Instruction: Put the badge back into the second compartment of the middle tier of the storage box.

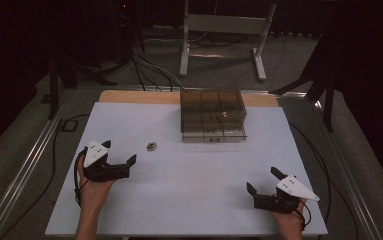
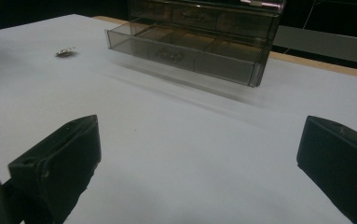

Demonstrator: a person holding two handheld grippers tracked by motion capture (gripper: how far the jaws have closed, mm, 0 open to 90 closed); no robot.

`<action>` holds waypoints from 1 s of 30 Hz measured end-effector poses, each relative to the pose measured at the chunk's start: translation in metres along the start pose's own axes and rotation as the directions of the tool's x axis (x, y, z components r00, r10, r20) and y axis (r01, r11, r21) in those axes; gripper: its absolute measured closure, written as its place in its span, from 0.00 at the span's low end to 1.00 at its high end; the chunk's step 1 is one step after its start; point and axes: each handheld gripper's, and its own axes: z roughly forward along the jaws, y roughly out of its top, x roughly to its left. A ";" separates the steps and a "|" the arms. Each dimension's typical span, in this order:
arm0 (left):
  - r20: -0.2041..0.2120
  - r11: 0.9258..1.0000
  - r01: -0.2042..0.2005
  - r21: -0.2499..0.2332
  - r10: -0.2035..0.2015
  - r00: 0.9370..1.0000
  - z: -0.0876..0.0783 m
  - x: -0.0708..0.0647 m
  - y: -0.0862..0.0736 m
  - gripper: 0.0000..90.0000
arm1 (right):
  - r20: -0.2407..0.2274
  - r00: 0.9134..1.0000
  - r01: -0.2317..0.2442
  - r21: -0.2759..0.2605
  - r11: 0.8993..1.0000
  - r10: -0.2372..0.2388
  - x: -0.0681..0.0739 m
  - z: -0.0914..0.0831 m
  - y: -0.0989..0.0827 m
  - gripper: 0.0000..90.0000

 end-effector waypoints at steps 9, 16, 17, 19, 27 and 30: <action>0.006 1.000 0.008 0.018 -0.008 1.000 0.009 0.003 0.001 0.01 | 0.000 1.000 -0.001 0.003 1.000 0.001 0.000 0.001 0.000 0.00; 0.014 1.000 -0.004 0.030 0.003 1.000 0.017 0.001 0.005 0.01 | 0.002 1.000 -0.002 0.005 1.000 0.002 -0.001 0.000 0.000 0.00; 0.014 0.999 -0.006 0.032 0.005 1.000 0.018 0.001 0.006 0.01 | 0.002 1.000 -0.002 0.005 1.000 0.002 -0.001 0.000 0.000 0.00; 0.015 0.999 -0.003 0.033 0.003 1.000 0.020 0.001 0.006 0.01 | 0.001 1.000 -0.003 0.006 1.000 0.003 -0.001 0.000 0.000 0.00; 0.023 0.999 0.007 0.036 -0.008 1.000 0.030 0.000 0.008 0.01 | 0.001 1.000 -0.001 0.005 1.000 0.001 0.000 0.000 0.000 0.00; 0.030 0.999 0.005 0.039 -0.007 1.000 0.034 -0.001 0.009 0.01 | 0.001 1.000 -0.003 0.005 1.000 0.003 -0.001 0.000 0.000 0.00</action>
